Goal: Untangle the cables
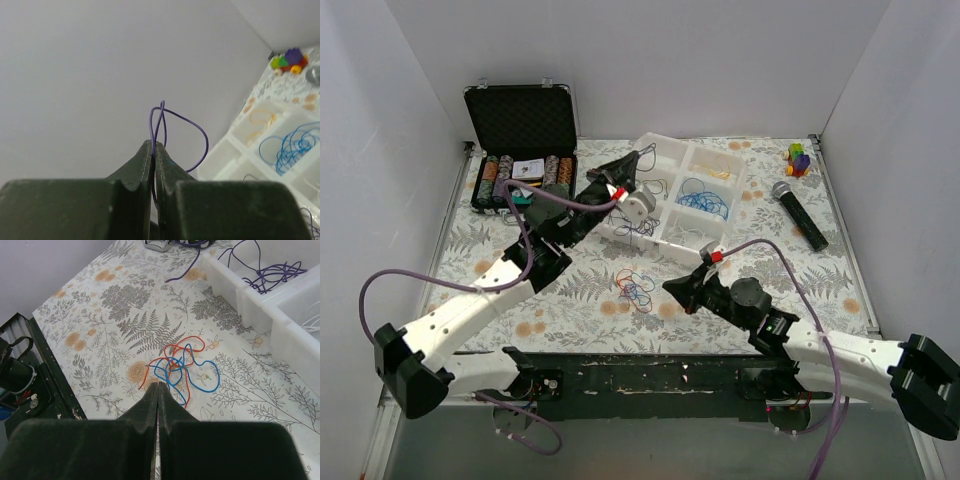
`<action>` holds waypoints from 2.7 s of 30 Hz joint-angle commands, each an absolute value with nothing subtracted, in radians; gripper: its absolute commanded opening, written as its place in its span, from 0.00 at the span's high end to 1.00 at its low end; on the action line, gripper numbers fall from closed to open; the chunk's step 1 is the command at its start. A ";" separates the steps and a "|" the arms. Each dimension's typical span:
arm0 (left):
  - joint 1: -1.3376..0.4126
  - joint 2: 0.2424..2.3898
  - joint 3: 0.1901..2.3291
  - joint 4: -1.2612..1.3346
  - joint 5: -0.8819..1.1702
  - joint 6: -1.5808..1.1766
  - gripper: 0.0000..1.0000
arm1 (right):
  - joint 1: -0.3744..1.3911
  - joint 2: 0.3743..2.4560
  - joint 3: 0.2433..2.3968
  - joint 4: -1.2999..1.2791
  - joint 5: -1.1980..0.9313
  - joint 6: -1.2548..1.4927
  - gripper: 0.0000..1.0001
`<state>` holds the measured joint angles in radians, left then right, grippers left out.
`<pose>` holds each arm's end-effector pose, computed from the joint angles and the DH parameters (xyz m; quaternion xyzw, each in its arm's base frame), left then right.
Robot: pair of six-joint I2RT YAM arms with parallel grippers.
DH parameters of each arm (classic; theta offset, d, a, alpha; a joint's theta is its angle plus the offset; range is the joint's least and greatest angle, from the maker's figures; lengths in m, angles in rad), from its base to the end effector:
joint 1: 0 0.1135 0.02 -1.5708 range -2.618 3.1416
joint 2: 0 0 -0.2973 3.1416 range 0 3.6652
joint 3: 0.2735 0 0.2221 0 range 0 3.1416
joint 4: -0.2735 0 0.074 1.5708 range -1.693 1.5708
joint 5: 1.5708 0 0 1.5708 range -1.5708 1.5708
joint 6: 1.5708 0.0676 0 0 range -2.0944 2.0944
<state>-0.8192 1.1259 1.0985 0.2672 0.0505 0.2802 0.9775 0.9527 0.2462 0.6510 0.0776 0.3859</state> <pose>0.1647 -0.1813 0.4696 0.3394 0.5159 -0.2244 0.7538 0.1109 0.1550 0.2548 -0.1861 0.7022 0.4108 0.5510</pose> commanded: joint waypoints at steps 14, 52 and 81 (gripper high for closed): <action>-0.629 1.304 1.042 0.403 0.069 -0.101 1.00 | 0.983 0.753 0.232 0.520 0.219 0.373 0.99; -0.563 1.442 1.141 0.508 0.181 -0.215 1.00 | 0.953 0.520 0.431 0.322 0.545 0.233 0.99; -0.557 1.684 0.983 0.178 0.227 -0.238 0.76 | 0.726 0.630 0.640 0.175 0.738 0.297 0.93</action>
<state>-0.5621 1.6482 0.9104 0.3180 0.1883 -0.2268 0.8219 0.5892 0.5659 0.2195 0.8509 0.2134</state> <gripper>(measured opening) 0.198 0.060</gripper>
